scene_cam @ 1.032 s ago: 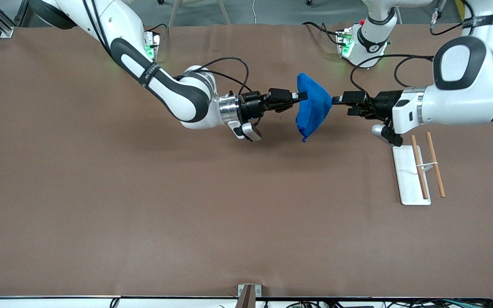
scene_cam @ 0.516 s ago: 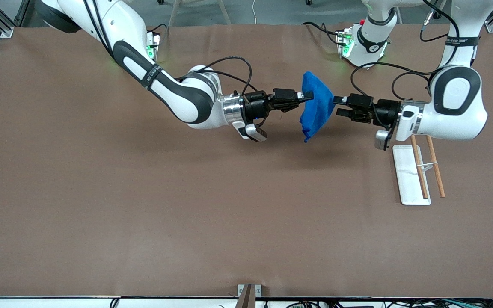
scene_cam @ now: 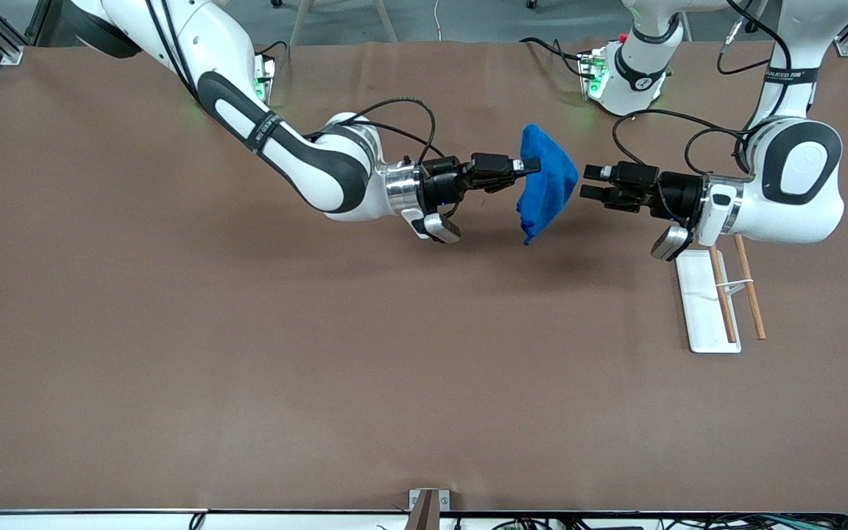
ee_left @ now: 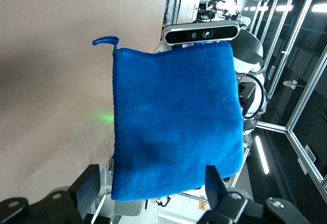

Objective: Right arm passes towel to left arm to hang
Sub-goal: 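Grasp the towel corner with the left gripper beside the right gripper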

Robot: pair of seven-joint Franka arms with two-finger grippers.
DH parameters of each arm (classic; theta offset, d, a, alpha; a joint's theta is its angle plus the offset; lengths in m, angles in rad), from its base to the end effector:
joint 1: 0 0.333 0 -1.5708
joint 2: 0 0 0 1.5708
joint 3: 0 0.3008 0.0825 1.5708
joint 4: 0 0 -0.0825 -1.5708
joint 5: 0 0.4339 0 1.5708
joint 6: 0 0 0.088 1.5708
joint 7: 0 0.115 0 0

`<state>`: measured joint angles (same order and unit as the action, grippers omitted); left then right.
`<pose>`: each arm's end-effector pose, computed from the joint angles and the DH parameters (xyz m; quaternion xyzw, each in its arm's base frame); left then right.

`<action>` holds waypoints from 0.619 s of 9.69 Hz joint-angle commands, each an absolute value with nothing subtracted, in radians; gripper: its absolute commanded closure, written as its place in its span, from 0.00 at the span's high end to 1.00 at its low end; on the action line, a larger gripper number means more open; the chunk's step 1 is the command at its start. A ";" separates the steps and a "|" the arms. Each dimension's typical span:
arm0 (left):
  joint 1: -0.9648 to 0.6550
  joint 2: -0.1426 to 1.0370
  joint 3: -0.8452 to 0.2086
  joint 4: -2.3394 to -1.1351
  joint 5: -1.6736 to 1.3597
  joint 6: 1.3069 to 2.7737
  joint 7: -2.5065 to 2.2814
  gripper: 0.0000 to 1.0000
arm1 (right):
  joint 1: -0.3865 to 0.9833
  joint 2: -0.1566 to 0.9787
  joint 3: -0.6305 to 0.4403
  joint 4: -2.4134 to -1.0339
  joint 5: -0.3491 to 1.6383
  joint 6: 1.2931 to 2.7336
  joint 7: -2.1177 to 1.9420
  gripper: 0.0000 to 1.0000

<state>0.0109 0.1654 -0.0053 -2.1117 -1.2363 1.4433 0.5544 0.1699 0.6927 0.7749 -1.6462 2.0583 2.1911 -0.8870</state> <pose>0.5438 -0.1152 0.3189 0.7618 -0.0428 -0.1636 0.6253 0.4820 0.5790 0.3250 -0.5874 0.0610 0.0825 0.8027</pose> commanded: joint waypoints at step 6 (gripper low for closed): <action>-0.005 0.209 -0.002 -2.117 -1.253 1.447 0.591 0.21 | 0.176 0.707 0.790 -1.621 2.088 2.203 -0.882 0.02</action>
<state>-0.0015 0.1876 -0.0056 -2.1102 -1.2412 1.4427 0.5587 0.1706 0.6927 0.7785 -1.6418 2.0643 2.1911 -0.8818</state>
